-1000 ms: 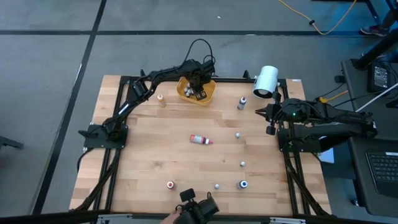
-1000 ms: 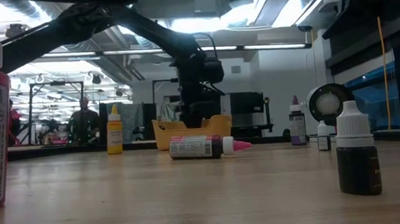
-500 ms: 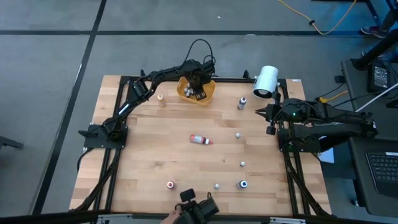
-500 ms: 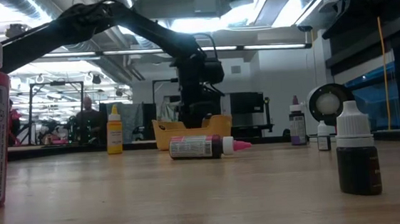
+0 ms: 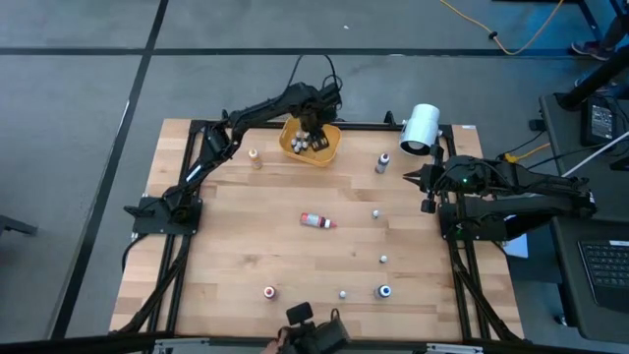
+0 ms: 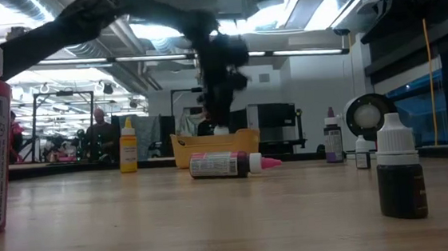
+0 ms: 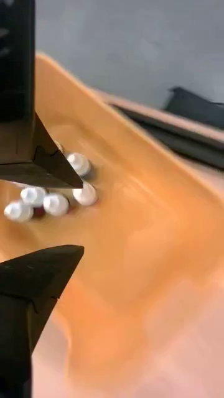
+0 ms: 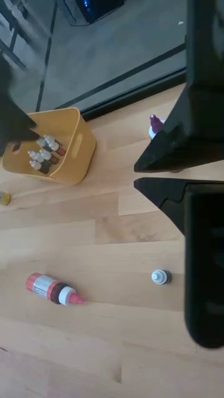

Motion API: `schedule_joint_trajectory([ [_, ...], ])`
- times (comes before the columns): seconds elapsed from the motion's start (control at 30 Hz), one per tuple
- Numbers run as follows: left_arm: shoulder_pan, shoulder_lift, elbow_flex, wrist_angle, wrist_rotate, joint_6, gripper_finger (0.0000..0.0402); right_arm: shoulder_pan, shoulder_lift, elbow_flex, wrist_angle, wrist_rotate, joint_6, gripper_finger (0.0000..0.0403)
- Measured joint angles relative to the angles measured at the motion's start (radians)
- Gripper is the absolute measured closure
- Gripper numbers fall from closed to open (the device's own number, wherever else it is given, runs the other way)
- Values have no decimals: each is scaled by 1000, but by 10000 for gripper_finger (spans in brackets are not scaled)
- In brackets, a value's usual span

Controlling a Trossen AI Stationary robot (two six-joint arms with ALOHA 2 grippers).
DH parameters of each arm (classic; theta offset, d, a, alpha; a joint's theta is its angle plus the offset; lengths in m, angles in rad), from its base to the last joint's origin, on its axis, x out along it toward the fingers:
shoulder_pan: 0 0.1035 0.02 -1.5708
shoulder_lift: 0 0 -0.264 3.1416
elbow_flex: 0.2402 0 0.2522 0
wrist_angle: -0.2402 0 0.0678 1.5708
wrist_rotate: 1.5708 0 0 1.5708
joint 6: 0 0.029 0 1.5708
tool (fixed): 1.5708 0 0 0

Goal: Pick & Place food coloring
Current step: Put the small violet food coloring bottle into the bin

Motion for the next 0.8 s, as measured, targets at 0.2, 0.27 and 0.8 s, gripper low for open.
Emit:
schedule_joint_trajectory([
  [0.2, -52, -180, 7, 6, 125, -68, 254, 0, 0, 0, 12, 13, 10, 373],
  [0.27, -79, -245, 7, 8, 148, -87, 256, 0, 0, 0, 34, 27, 32, 373],
  [0.8, -421, -540, 7, 141, 243, -215, 263, 0, 57, 0, 101, -148, -57, 373],
])
